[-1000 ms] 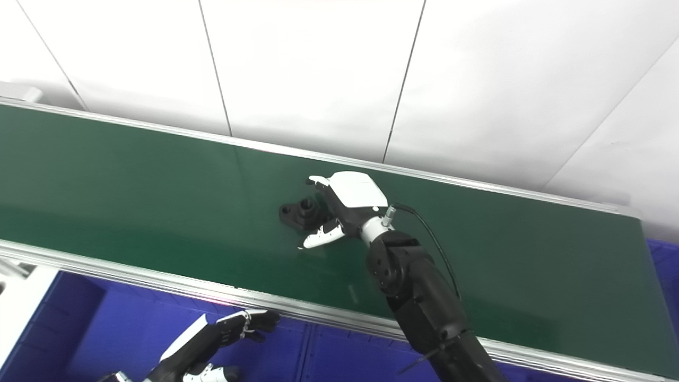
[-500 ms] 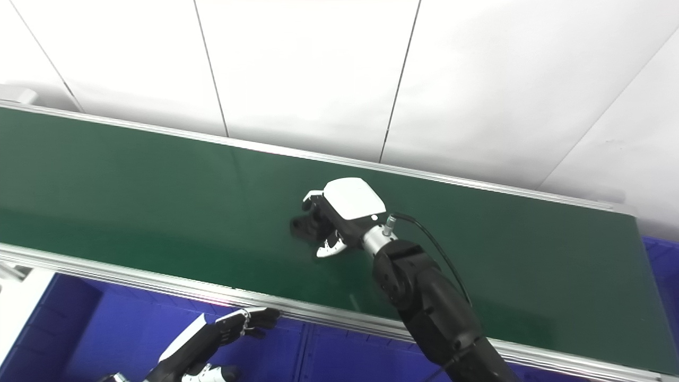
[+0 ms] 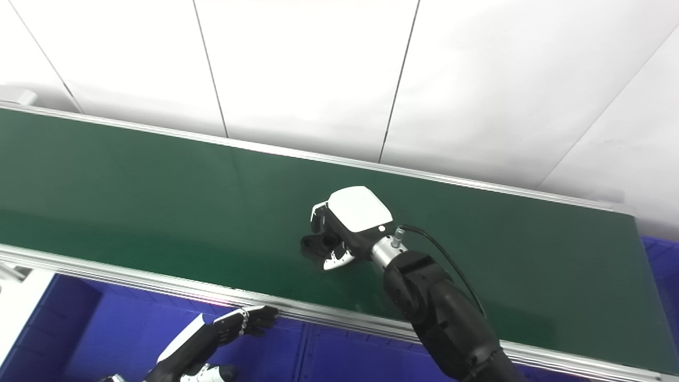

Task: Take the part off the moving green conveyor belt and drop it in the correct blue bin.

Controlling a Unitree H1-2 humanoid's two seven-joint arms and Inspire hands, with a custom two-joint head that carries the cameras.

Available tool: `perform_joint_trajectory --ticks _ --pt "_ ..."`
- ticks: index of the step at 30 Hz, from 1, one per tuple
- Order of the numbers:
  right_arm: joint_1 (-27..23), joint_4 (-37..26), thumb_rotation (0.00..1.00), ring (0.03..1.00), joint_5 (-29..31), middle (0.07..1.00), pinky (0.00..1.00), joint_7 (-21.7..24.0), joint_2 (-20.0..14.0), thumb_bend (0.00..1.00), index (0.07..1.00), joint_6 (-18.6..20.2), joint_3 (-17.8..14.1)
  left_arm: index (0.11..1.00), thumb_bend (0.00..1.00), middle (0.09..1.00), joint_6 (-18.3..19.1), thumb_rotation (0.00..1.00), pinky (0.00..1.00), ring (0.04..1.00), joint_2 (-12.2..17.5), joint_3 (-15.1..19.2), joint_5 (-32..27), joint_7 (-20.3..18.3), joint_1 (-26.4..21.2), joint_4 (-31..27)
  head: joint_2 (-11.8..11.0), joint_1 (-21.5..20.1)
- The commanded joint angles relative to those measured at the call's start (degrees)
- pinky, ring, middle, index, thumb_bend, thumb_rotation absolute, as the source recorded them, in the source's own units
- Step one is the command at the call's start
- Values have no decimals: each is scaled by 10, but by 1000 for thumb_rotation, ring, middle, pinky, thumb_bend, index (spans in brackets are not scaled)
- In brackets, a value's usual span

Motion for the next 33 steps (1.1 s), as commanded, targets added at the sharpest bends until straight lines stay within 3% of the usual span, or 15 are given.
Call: perform_joint_trajectory --ticks 1,8,13,15,22,25,28,33 --pt "16 4 0 350 -7 457 226 11 -1 508 545 -32 16 832 716 848 -22 787 773 820 5 7 -10 -8 6 -14 0 1" --pt "22 -22 0 346 -4 455 201 9 -3 508 543 -29 5 836 731 852 -22 791 794 830 3 16 -7 -17 9 -13 3 2" --pt "32 -81 0 336 4 460 215 21 1 505 553 -14 -18 834 728 851 -22 786 790 829 3 19 -6 -19 11 -15 8 -1" --pt "40 -120 0 364 7 496 216 43 5 510 516 3 -31 834 726 851 -22 790 788 828 3 19 -7 -20 12 -17 12 -2" --pt "87 -267 0 332 -2 460 236 115 29 505 555 55 -80 831 739 845 -22 791 789 825 2 24 -7 -24 15 -25 24 -4" --pt "108 -313 0 371 -12 508 232 132 35 514 496 65 -95 830 725 844 -22 787 789 826 3 27 -9 -28 17 -35 43 -6" --pt "133 -357 0 336 -20 472 224 156 42 507 538 79 -110 828 711 844 -21 781 787 826 3 30 -14 -33 18 -49 53 -7" --pt "190 -409 0 375 -20 502 278 191 53 517 487 96 -128 820 687 839 -22 763 785 824 1 34 -15 -38 20 -70 75 -8"
